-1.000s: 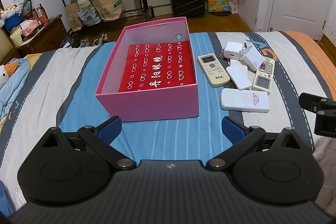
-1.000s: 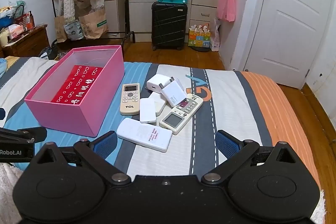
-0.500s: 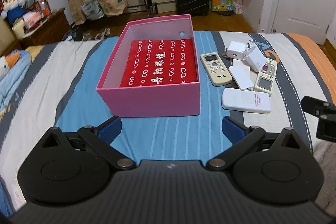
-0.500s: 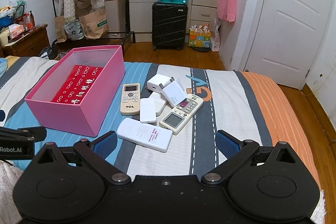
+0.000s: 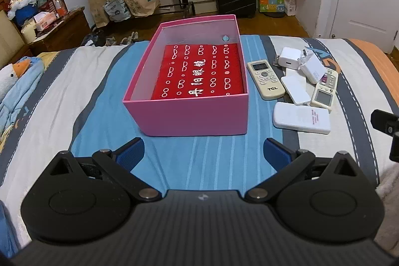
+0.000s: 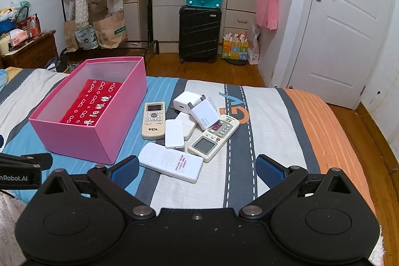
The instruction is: Organize rigid objects
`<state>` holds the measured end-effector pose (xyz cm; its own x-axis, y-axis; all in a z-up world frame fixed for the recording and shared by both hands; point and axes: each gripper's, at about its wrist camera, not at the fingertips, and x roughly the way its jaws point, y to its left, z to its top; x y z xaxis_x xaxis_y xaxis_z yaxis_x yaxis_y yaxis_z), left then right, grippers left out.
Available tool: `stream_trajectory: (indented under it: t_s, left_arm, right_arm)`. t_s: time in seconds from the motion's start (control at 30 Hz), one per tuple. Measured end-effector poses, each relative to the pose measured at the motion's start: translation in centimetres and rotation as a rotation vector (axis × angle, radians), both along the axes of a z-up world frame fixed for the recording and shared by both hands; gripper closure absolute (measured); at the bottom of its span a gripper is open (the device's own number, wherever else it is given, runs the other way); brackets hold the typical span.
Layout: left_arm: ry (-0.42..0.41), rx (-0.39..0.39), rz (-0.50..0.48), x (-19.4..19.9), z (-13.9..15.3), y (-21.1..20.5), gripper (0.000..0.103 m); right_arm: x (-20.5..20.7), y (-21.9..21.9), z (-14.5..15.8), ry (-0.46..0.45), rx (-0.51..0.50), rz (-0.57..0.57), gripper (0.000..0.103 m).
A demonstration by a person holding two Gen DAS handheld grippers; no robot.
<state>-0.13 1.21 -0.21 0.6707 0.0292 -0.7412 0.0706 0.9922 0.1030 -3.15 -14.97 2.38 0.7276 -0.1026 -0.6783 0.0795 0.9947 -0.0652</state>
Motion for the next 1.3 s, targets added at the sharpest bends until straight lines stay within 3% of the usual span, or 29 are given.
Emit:
stream_trajectory:
  t_s: [0.37,0.53,1.3]
  left_arm:
    - [0.003,-0.018,0.013,0.0,0.0,0.7,0.000]
    - [0.023,-0.079,-0.005,-0.2,0.3,1.1,0.000]
    - [-0.010,-0.055,0.000,-0.6,0.4,1.1,0.000]
  right_arm:
    - [0.2,0.0,-0.2,0.006,-0.004,-0.004,0.002]
    - [0.2,0.0,-0.1,0.008,-0.008,-0.002,0.002]
    - [0.2,0.1,-0.3,0.017,-0.017,-0.002,0.002]
